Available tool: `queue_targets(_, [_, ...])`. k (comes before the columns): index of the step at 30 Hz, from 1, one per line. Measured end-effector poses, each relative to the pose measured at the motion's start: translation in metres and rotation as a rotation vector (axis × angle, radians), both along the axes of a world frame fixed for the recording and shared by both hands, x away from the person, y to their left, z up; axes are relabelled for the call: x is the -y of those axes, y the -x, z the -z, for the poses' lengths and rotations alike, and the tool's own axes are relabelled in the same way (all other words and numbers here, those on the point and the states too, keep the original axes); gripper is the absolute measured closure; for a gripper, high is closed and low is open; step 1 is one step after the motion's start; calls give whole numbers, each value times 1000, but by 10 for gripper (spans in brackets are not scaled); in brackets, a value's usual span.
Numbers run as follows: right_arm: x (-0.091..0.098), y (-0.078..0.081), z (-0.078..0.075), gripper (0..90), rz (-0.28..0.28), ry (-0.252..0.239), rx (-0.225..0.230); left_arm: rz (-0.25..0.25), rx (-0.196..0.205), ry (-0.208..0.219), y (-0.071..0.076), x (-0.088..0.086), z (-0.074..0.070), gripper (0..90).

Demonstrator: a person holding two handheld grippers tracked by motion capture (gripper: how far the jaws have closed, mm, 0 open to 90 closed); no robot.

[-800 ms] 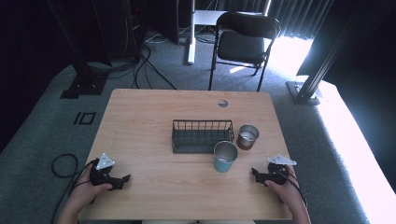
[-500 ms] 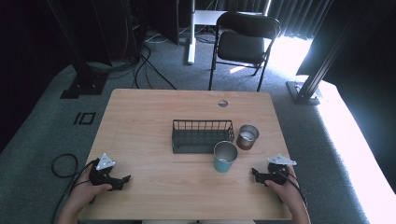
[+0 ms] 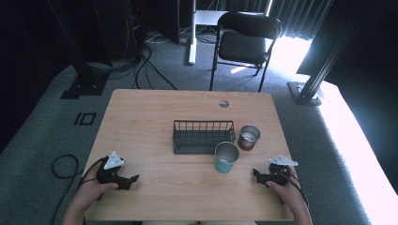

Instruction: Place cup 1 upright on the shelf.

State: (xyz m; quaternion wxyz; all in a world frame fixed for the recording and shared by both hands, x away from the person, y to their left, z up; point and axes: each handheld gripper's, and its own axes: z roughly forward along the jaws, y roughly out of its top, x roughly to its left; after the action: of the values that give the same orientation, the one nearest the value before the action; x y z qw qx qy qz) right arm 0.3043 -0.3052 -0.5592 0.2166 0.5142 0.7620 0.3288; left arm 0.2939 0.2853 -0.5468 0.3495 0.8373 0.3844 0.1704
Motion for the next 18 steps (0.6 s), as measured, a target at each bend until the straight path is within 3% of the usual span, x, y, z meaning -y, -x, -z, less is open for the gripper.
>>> queue_targets(18, [0, 0, 0, 116, -1, 0, 0, 95, 22, 43, -13, 43, -8, 12])
